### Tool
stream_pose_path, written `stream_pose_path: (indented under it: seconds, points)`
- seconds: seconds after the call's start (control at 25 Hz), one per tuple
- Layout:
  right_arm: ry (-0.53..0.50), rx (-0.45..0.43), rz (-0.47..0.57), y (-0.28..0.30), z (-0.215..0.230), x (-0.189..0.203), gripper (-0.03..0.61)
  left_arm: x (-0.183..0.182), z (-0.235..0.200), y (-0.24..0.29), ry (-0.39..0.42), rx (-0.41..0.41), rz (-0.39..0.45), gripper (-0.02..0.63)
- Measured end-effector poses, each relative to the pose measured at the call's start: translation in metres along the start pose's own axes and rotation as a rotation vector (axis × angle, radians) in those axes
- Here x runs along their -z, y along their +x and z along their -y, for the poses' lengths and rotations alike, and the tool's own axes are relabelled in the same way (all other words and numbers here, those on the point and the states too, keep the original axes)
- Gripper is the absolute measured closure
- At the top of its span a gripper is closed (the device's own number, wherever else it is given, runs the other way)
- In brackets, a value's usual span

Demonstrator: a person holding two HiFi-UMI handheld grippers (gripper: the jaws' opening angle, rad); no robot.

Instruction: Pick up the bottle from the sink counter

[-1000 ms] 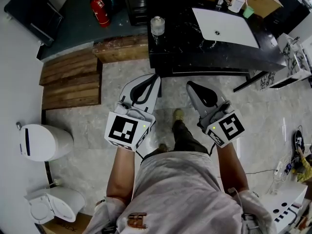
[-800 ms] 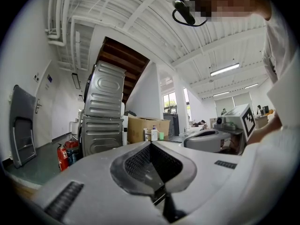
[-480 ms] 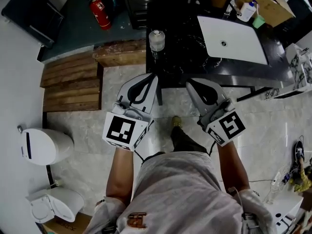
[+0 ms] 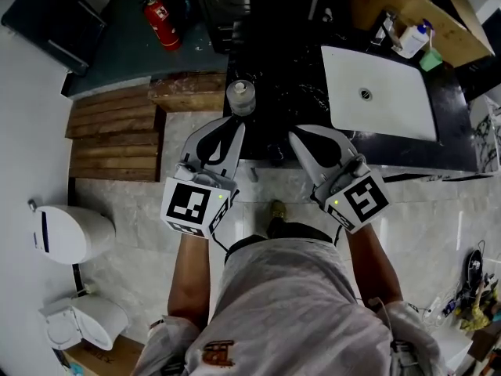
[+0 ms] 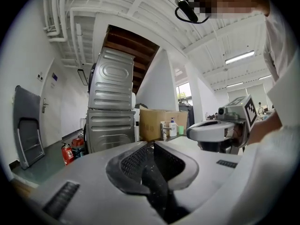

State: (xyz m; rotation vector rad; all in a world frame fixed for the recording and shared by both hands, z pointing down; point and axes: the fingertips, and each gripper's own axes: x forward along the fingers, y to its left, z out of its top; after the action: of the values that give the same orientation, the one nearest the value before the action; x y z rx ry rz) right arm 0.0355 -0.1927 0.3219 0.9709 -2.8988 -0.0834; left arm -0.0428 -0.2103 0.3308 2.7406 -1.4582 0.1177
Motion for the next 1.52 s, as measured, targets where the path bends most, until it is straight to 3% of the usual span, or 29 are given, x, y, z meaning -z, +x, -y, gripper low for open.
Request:
stream_pose_path:
  seconds: [0.24,0.6,1.16,1.52]
  points:
    - [0.018,-0.045,-0.02,0.014,0.03,0.011,0.577,0.018,-0.019,0.033,-0.011,-0.043,-0.069,0.419]
    - [0.049,-0.054,-0.049,0.032,0.047,0.022,0.577,0.06,-0.049,0.073,-0.008,-0.004,-0.211,0.26]
    - [0.072,0.052,-0.085,0.05,0.071,0.033,0.577,0.125,-0.066,0.118,-0.007,0.139,-0.395,0.232]
    - [0.08,0.101,-0.096,0.053,0.084,0.039,0.577,0.136,-0.06,0.131,0.008,0.235,-0.447,0.233]
